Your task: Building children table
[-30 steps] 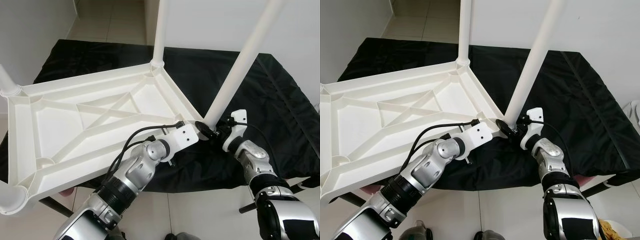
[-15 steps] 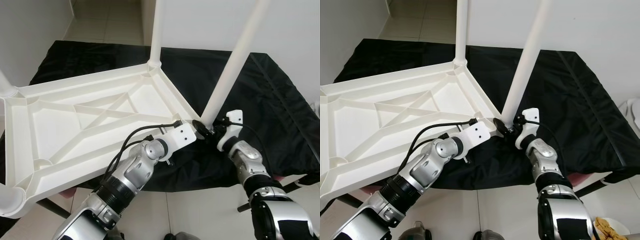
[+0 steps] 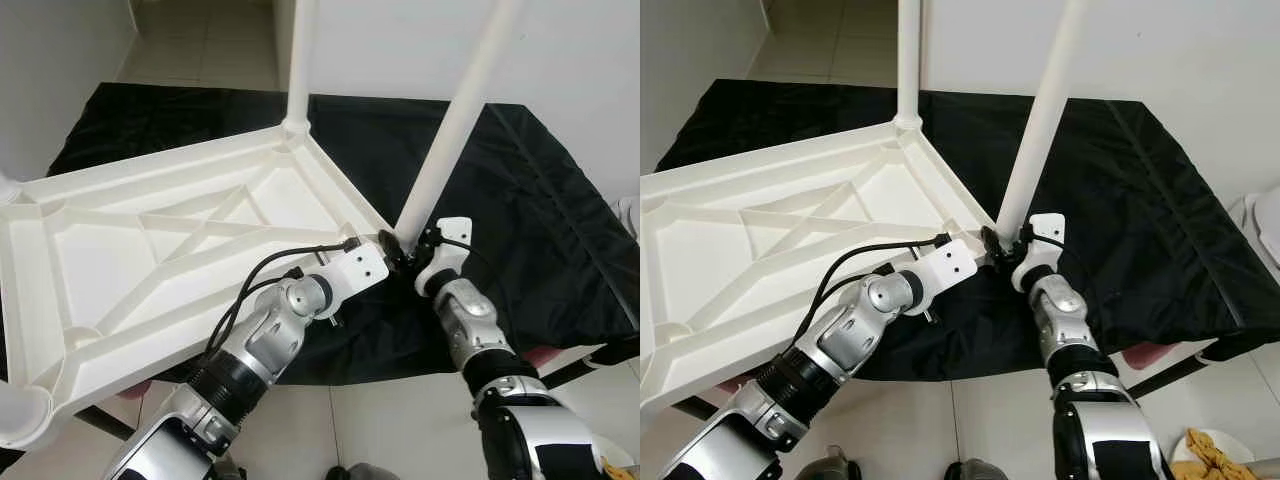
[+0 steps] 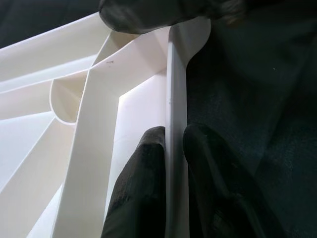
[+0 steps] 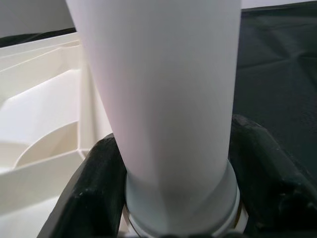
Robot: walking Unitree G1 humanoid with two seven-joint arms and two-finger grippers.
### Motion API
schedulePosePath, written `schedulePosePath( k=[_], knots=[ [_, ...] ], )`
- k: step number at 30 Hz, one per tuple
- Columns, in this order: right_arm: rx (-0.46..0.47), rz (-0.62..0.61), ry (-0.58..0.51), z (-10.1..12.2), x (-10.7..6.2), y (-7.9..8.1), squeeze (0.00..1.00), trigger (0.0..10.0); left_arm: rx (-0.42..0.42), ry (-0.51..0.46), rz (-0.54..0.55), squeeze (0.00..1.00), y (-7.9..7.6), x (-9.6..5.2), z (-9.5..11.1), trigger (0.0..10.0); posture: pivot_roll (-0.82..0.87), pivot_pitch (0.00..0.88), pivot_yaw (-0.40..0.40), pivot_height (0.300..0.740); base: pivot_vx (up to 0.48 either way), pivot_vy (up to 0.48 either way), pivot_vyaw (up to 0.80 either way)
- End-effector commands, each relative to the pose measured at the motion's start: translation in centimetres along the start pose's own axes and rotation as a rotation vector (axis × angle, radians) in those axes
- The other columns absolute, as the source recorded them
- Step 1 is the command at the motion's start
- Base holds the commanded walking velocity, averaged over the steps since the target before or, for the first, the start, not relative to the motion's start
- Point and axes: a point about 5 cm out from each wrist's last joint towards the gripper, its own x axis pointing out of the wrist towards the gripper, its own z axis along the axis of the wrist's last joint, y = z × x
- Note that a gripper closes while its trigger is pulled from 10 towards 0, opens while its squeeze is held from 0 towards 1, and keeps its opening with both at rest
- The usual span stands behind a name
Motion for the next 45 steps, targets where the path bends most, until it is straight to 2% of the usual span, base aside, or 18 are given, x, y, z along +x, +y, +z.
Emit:
schedulePosePath(
  k=[1,6,8,13,16,21,22,23,25,26,33,34,37,39,41,42,43,45],
  knots=[
    [0.042,-0.155,0.114,-2.1,-0.9,-1.2,0.0,0.0,-0.003,0.005,-0.097,0.0,-2.2,0.5,-0.1,10.0,0.07,0.045,-0.071,0.74,0.0,0.0,0.0],
    [0.05,-0.295,0.114,-2.3,-1.1,-0.9,0.0,0.0,-0.003,0.005,-0.102,0.0,-2.4,0.5,-0.1,10.0,0.07,0.042,-0.072,0.74,0.0,0.0,0.0],
    [0.026,-0.403,0.112,-2.4,-1.3,-0.6,0.0,0.0,-0.003,0.004,-0.106,0.0,-2.5,0.5,-0.1,10.0,0.07,0.042,-0.072,0.74,0.0,0.0,0.0],
    [0.021,-0.474,0.1,-2.3,-1.4,0.1,0.0,0.0,-0.002,0.002,-0.11,0.0,-2.6,0.5,0.0,10.0,0.06,0.04,-0.071,0.74,0.0,0.0,0.0],
    [0.013,-0.459,0.093,-2.1,-1.3,0.9,0.0,0.0,0.0,0.001,-0.114,0.0,-2.7,0.5,-0.1,10.0,0.06,0.038,-0.07,0.74,0.0,0.0,0.0],
    [-0.01,-0.473,0.1,-2.2,-1.6,0.7,0.0,0.0,0.003,0.002,-0.117,0.0,-2.8,0.5,-0.1,10.0,0.07,0.034,-0.069,0.74,0.0,0.0,0.0],
    [-0.017,-0.478,0.103,-2.2,-1.6,0.6,0.0,2.9,0.004,0.002,-0.118,0.0,-2.9,0.5,-0.1,10.0,0.07,0.034,-0.07,0.74,0.0,0.0,0.0],
    [-0.019,-0.475,0.103,-2.2,-1.6,0.4,0.42,10.0,0.004,0.001,-0.118,0.0,-2.8,0.5,-0.1,10.0,0.07,0.034,-0.07,0.74,0.0,0.0,0.0],
    [-0.02,-0.473,0.103,-2.2,-1.6,0.4,0.42,10.0,0.004,0.001,-0.118,0.0,-2.8,0.5,-0.1,10.0,0.07,0.033,-0.072,0.74,0.0,0.0,0.0],
    [-0.006,-0.448,0.096,-2.1,-1.6,0.4,1.0,10.0,0.005,0.001,-0.117,0.0,-2.9,0.5,-0.1,10.0,0.07,0.033,-0.073,0.74,0.0,0.0,0.0],
    [-0.006,-0.382,0.036,-0.7,-1.1,-0.3,1.0,10.0,0.006,-0.002,-0.117,0.0,-2.9,0.6,0.0,10.0,0.07,0.022,-0.074,0.74,0.0,0.0,0.0],
    [-0.01,-0.341,0.013,-0.2,-0.8,-0.7,0.0,10.0,0.007,-0.002,-0.116,0.0,-2.9,0.6,0.0,10.0,0.07,0.019,-0.074,0.74,0.0,0.0,0.0],
    [-0.005,-0.263,-0.028,0.8,-0.5,-1.2,0.0,10.0,0.008,-0.002,-0.115,0.0,-2.8,0.6,0.0,10.0,0.07,0.02,-0.074,0.74,0.0,0.0,0.0],
    [-0.005,-0.263,-0.028,0.8,-0.5,-1.2,0.0,10.0,0.008,-0.002,-0.115,0.0,-2.8,0.6,0.0,10.0,0.07,0.02,-0.074,0.74,0.0,0.0,0.0],
    [-0.01,-0.12,-0.066,1.9,-0.2,-1.3,0.0,10.0,0.008,-0.001,-0.114,0.0,-2.8,0.6,0.0,10.0,0.07,0.02,-0.072,0.74,0.0,0.0,0.0],
    [-0.01,-0.12,-0.066,1.9,-0.2,-1.3,0.0,10.0,0.008,-0.001,-0.114,0.0,-2.8,0.6,0.0,10.0,0.07,0.02,-0.072,0.74,0.0,0.0,0.0],
    [-0.013,-0.064,-0.077,2.3,-0.1,-1.3,0.0,10.0,0.008,0.0,-0.114,0.0,-2.8,0.6,-0.1,10.0,0.07,0.02,-0.072,0.74,0.0,0.0,0.0],
    [-0.046,0.107,-0.089,2.8,-0.1,-1.1,0.0,10.0,0.008,-0.001,-0.115,0.0,-2.8,0.5,0.0,10.0,0.07,0.023,-0.069,0.74,0.0,0.0,0.0]
  ],
)
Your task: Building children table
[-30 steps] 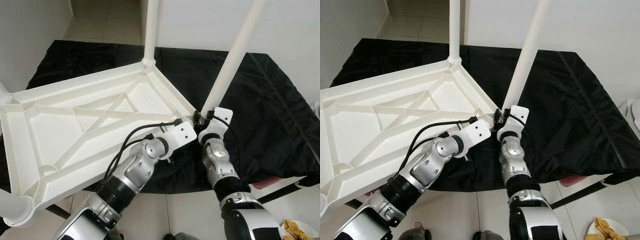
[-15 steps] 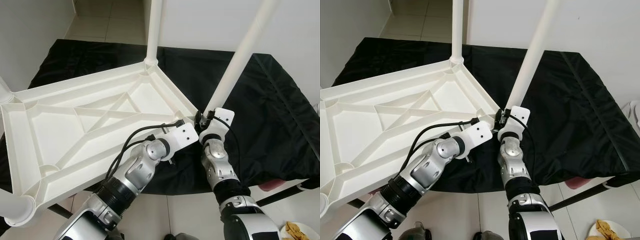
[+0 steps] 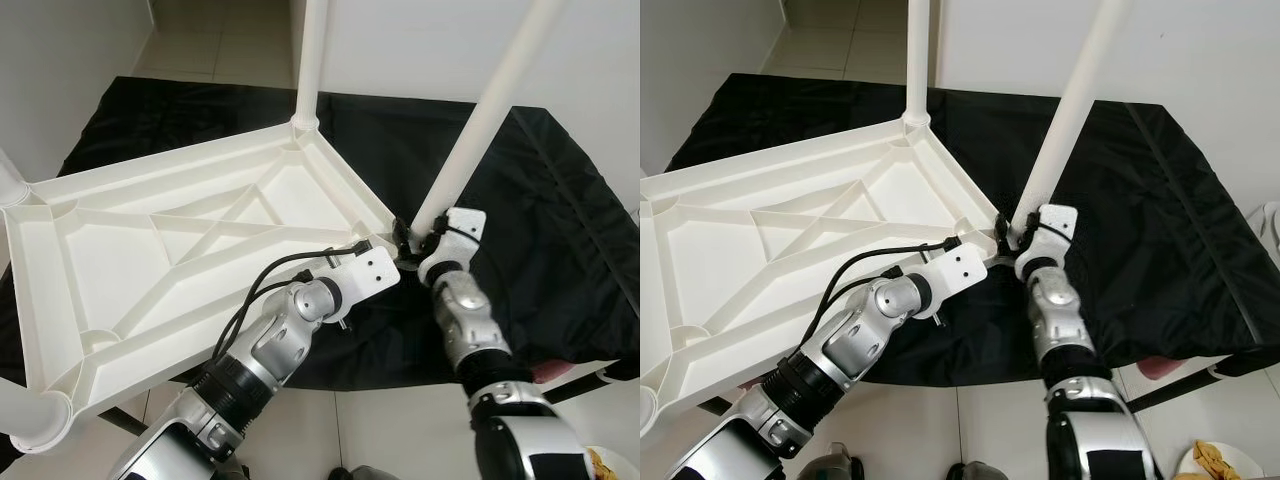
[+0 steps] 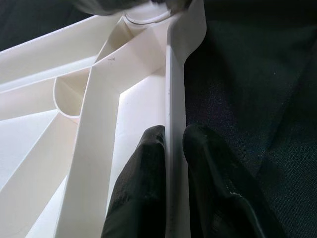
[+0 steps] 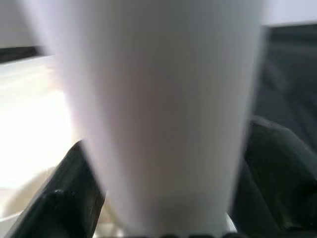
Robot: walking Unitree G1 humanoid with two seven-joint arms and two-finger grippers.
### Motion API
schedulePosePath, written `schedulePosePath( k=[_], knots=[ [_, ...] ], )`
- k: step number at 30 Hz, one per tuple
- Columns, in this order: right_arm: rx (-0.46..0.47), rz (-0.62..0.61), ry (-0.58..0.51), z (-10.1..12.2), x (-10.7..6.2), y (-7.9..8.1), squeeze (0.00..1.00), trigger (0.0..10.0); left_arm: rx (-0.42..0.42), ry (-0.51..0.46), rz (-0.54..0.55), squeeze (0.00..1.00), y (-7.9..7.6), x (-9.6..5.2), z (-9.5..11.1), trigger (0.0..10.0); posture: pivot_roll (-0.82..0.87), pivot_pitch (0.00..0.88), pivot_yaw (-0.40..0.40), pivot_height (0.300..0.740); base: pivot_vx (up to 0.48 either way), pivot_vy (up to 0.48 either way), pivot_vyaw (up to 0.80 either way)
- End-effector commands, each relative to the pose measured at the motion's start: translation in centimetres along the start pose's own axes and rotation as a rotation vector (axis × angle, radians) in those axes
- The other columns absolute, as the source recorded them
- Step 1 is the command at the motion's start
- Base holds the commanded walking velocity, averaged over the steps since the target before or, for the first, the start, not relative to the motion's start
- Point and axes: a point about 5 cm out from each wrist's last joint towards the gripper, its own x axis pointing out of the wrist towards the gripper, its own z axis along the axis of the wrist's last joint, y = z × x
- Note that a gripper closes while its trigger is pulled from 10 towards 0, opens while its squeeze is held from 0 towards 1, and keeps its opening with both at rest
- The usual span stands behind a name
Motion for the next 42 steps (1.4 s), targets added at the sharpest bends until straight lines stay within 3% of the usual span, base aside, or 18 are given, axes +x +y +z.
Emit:
schedulePosePath(
  k=[1,3,6,9,10,17,25,42],
  knots=[
    [0.004,0.078,-0.002,-0.1,0.0,0.5,0.0,10.0,-0.009,0.04,-0.096,0.0,-1.8,0.5,-0.9,10.0,0.07,0.023,-0.069,0.74,0.0,0.0,0.0],
    [-0.027,0.215,0.0,0.1,-0.1,0.7,0.0,10.0,-0.008,0.04,-0.096,0.0,-1.8,0.4,-0.9,10.0,0.07,0.027,-0.065,0.74,0.0,0.0,0.0],
    [-0.032,0.322,0.019,-0.1,-0.2,0.9,0.0,10.0,-0.006,0.042,-0.094,0.0,-1.6,0.3,-0.9,10.0,0.08,0.029,-0.062,0.74,0.0,0.0,0.0],
    [-0.033,0.355,0.029,-0.2,-0.3,1.0,0.0,10.0,-0.005,0.043,-0.092,0.0,-1.5,0.3,-1.0,10.0,0.08,0.03,-0.062,0.74,0.0,0.0,0.0],
    [-0.044,0.409,0.077,-1.0,-0.6,1.0,0.0,10.0,-0.007,0.047,-0.087,0.0,-1.4,0.2,-1.0,10.0,0.09,0.033,-0.06,0.74,0.0,0.0,0.0],
    [-0.063,0.429,0.14,-2.1,-1.0,0.6,0.0,10.0,-0.008,0.05,-0.083,0.0,-1.3,0.0,-1.2,10.0,0.09,0.034,-0.057,0.74,0.0,0.0,0.0],
    [-0.078,0.432,0.229,-3.8,-2.4,-0.9,0.0,10.0,0.005,0.047,-0.089,0.0,-1.2,0.0,-1.0,10.0,0.09,0.024,-0.039,0.74,0.0,0.0,0.0],
    [-0.053,0.404,0.348,-6.3,-4.1,-1.3,0.0,10.0,0.016,0.042,-0.1,0.0,-1.3,-0.1,-0.9,10.0,0.09,0.039,-0.024,0.74,0.0,0.0,0.0]
  ],
)
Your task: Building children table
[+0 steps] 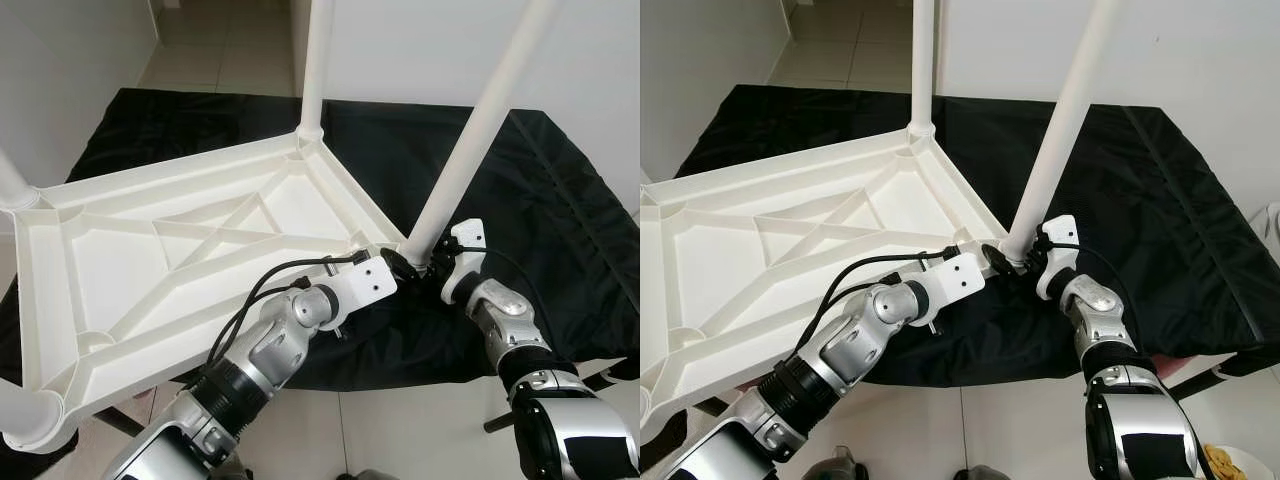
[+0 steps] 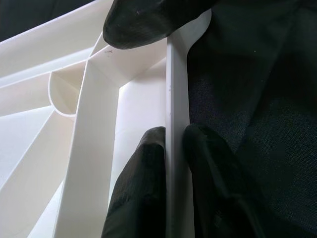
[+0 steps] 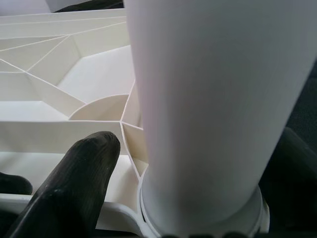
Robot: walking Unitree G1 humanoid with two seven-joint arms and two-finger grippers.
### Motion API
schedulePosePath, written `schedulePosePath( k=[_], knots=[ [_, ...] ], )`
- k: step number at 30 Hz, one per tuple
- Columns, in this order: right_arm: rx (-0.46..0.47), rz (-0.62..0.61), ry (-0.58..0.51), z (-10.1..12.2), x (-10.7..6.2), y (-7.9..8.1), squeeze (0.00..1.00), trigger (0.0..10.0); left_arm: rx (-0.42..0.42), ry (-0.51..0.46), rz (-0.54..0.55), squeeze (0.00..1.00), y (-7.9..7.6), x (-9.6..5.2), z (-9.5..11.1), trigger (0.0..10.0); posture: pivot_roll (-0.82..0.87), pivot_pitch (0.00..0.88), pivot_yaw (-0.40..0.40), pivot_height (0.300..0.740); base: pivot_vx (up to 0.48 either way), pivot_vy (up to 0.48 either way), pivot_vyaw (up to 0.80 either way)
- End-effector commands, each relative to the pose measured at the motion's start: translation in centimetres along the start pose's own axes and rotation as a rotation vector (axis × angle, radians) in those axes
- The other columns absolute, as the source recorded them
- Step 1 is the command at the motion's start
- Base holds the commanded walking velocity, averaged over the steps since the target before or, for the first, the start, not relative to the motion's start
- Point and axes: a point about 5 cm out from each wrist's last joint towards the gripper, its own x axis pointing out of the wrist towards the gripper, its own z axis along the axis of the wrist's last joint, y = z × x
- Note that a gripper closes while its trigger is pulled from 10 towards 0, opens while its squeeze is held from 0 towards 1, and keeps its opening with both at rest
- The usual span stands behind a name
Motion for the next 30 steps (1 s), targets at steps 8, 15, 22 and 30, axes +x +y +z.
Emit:
schedulePosePath(
  k=[8,15,22,30],
  knots=[
    [0.115,0.033,0.154,-3.9,-0.9,1.6,0.0,9.2,0.007,0.001,-0.083,0.0,-0.9,0.1,0.2,10.0,0.09,0.044,-0.031,0.74,0.0,0.0,0.0],
    [0.153,0.017,0.141,-4.0,-0.7,1.9,0.0,0.0,0.005,-0.003,-0.081,0.0,-1.0,0.1,0.3,10.0,0.09,0.045,-0.036,0.74,0.0,0.0,0.0],
    [0.172,-0.024,0.113,-4.1,0.0,2.7,0.0,0.0,0.006,-0.009,-0.077,0.0,-1.0,0.2,0.4,10.0,0.09,0.04,-0.044,0.74,0.0,0.0,0.0],
    [0.184,-0.102,0.079,-3.8,0.7,3.1,0.0,0.0,0.001,-0.013,-0.069,0.0,-0.9,0.3,0.4,10.0,0.08,0.037,-0.046,0.74,0.0,0.0,0.0]
  ],
)
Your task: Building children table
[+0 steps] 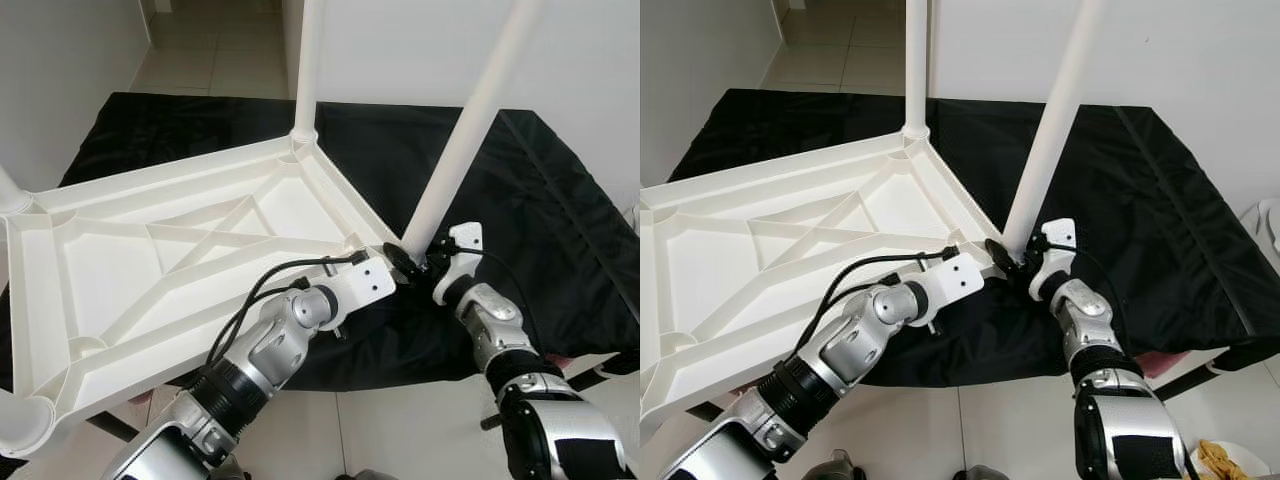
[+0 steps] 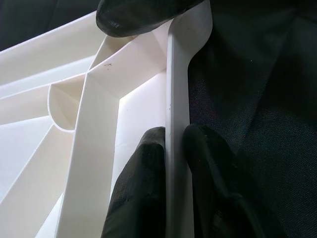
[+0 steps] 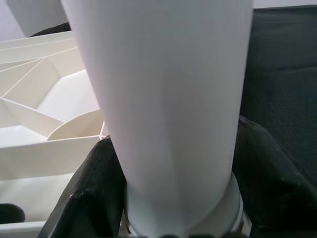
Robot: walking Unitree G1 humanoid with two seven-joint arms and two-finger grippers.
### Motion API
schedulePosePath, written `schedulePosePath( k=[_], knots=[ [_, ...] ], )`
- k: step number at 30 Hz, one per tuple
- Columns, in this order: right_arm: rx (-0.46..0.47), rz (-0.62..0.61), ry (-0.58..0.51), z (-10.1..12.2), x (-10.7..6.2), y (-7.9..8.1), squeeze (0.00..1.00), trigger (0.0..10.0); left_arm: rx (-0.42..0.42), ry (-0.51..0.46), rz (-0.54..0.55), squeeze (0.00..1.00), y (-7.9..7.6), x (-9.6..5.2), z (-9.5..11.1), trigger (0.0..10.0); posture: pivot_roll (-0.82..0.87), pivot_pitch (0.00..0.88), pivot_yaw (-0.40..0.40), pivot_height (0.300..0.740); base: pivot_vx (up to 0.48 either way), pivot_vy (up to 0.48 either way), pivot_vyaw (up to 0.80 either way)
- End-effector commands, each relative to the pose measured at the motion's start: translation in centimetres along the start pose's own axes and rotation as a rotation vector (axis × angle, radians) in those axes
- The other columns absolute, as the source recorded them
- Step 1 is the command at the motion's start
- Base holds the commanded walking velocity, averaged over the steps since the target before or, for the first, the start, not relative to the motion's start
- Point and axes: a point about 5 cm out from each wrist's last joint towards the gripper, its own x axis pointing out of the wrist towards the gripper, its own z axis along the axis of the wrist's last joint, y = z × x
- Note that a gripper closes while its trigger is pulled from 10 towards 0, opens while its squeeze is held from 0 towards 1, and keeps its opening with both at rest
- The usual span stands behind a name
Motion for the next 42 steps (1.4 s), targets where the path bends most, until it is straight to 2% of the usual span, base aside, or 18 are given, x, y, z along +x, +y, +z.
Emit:
schedulePosePath(
  k=[1,2,8,10,11,13,15,25,29,33,34,37,38,39,40,41,42],
  knots=[
    [0.084,-0.003,0.137,-3.4,-0.7,1.5,0.0,0.0,0.008,-0.021,-0.068,0.0,-0.9,0.3,0.5,10.0,0.08,0.037,-0.046,0.74,0.0,0.0,0.0],
    [0.083,-0.056,0.114,-3.1,-0.4,1.4,0.0,0.0,0.01,-0.022,-0.066,0.0,-0.8,0.3,0.6,10.0,0.08,0.036,-0.048,0.74,0.0,0.0,0.0],
    [0.077,-0.109,0.092,-2.8,-0.2,1.4,0.0,0.0,0.01,-0.024,-0.064,0.0,-0.8,0.4,0.6,10.0,0.08,0.035,-0.05,0.74,0.0,0.0,0.0],
    [0.095,-0.194,0.078,-2.7,0.0,1.3,0.0,0.0,0.01,-0.026,-0.063,0.0,-0.8,0.4,0.7,10.0,0.07,0.037,-0.052,0.74,0.0,0.0,0.0],
    [0.095,-0.194,0.078,-2.7,0.0,1.3,0.0,0.0,0.01,-0.026,-0.063,0.0,-0.8,0.4,0.7,10.0,0.07,0.037,-0.052,0.74,0.0,0.0,0.0],
    [0.102,-0.315,0.087,-2.6,0.1,1.1,0.0,0.0,0.007,-0.028,-0.063,0.0,-0.9,0.5,0.7,10.0,0.06,0.041,-0.054,0.74,0.0,0.0,0.0],
    [0.101,-0.35,0.086,-2.6,0.1,1.0,0.0,0.0,0.006,-0.028,-0.063,0.0,-0.9,0.5,0.7,10.0,0.06,0.041,-0.054,0.74,0.0,0.0,0.0],
    [0.101,-0.61,0.058,-2.1,0.9,2.4,0.0,0.0,0.002,-0.032,-0.058,0.0,-0.7,0.7,0.7,10.0,0.04,0.056,-0.054,0.74,0.0,0.0,0.0],
    [0.109,-0.611,0.054,-1.8,1.5,3.1,0.0,0.0,-0.001,-0.034,-0.052,0.0,-0.6,0.8,0.8,10.0,0.03,0.059,-0.057,0.74,0.0,0.0,0.0],
    [0.076,-0.603,0.035,-1.2,1.8,3.5,0.0,0.0,-0.008,-0.04,-0.04,0.0,-0.5,0.9,0.9,10.0,0.03,0.065,-0.057,0.74,0.0,0.0,0.0],
    [0.083,-0.615,0.035,-1.2,1.6,3.3,0.0,1.8,-0.008,-0.042,-0.036,0.0,-0.4,0.8,0.9,10.0,0.03,0.067,-0.055,0.74,0.0,0.0,0.0],
    [0.092,-0.623,0.036,-1.2,1.5,3.2,0.0,1.8,-0.007,-0.043,-0.034,0.0,-0.4,0.8,0.9,10.0,0.03,0.067,-0.055,0.74,0.0,0.0,0.0],
    [0.082,-0.641,0.039,-1.2,1.4,3.0,0.0,10.0,-0.008,-0.045,-0.032,0.0,-0.3,0.8,0.8,10.0,0.03,0.074,-0.049,0.74,0.0,0.0,0.0],
    [0.09,-0.648,0.033,-1.1,1.4,3.0,0.0,10.0,-0.007,-0.047,-0.029,0.0,-0.2,0.7,0.8,10.0,0.03,0.082,-0.036,0.74,0.0,0.0,0.0],
    [0.089,-0.655,0.021,-0.9,1.4,3.0,0.71,10.0,-0.006,-0.049,-0.018,0.0,0.0,0.6,0.7,10.0,0.03,0.086,-0.024,0.74,0.0,0.0,0.0],
    [0.107,-0.659,0.007,-0.7,1.4,2.9,1.0,10.0,-0.006,-0.051,-0.005,0.0,0.2,0.5,0.6,10.0,0.04,0.087,-0.017,0.74,0.0,0.0,0.0],
    [0.107,-0.659,0.007,-0.7,1.4,2.9,1.0,10.0,-0.006,-0.051,-0.005,0.0,0.2,0.5,0.6,10.0,0.04,0.087,-0.017,0.74,0.0,0.0,0.0]
  ],
)
